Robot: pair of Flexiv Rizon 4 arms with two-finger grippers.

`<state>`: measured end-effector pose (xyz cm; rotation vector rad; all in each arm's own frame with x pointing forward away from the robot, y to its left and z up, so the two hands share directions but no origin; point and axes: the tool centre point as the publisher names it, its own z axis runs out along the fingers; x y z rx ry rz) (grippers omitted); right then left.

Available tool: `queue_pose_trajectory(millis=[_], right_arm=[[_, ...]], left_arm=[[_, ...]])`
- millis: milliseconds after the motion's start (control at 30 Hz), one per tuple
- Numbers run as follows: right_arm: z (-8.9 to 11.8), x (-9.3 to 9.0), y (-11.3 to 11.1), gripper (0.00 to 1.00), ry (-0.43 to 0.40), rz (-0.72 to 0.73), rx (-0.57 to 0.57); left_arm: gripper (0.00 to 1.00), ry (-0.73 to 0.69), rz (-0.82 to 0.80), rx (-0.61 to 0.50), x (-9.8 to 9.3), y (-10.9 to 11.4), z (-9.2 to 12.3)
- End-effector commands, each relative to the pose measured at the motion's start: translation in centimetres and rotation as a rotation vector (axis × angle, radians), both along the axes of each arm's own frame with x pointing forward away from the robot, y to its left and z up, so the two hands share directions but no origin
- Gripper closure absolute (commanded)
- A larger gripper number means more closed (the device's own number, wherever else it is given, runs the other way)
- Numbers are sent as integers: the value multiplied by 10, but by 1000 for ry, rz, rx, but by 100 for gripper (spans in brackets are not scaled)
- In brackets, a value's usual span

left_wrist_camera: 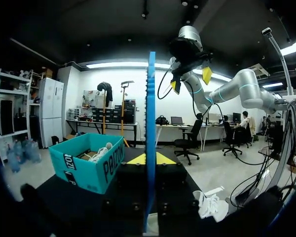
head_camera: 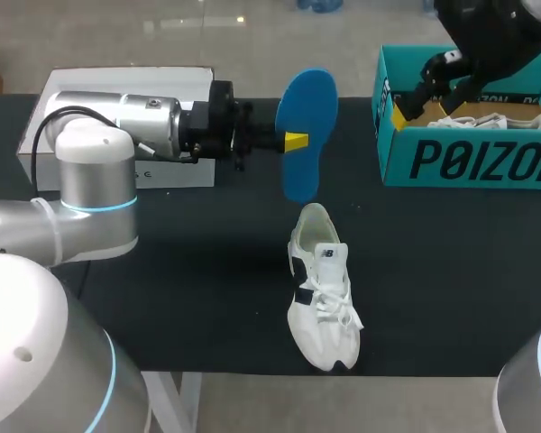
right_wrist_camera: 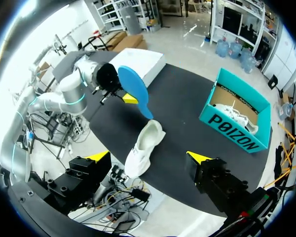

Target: Take the shoe out of the shoebox, open the shoe tongue, remove and reinsert the insole, then place the shoe into the shoebox

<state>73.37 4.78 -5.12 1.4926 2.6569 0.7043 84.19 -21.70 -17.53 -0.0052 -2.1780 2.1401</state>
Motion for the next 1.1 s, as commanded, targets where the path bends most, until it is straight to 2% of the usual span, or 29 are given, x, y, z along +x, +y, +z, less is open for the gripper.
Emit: queue_pose_trajectory(millis=[33, 100, 167, 233, 333, 467, 667, 767, 933, 1100], right_arm=[[0, 2, 1, 0, 3, -1, -2], [0, 2, 1, 0, 3, -1, -2], [0, 2, 1, 0, 3, -1, -2], [0, 2, 1, 0, 3, -1, -2], [0, 2, 1, 0, 3, -1, -2], [0, 2, 1, 0, 3, -1, -2], [0, 2, 1, 0, 3, -1, -2], [0, 2, 1, 0, 3, -1, -2], [0, 2, 1, 0, 3, -1, -2], [0, 2, 1, 0, 3, -1, -2]], left_arm=[[100, -1, 1, -2, 0, -2, -1], [100, -1, 1, -2, 0, -2, -1], [100, -209, -16, -134, 5, -15, 27], [100, -389, -54, -153, 4, -16, 42], [100, -546, -98, -248, -2, -18, 52], [100, -751, -151, -247, -6, -15, 55], [100, -892, -131, -225, -9, -9, 50], [100, -956, -143, -177, -12, -5, 43], [100, -999, -179, -78, -17, -2, 27], [100, -979, -209, -15, -20, 2, 12]])
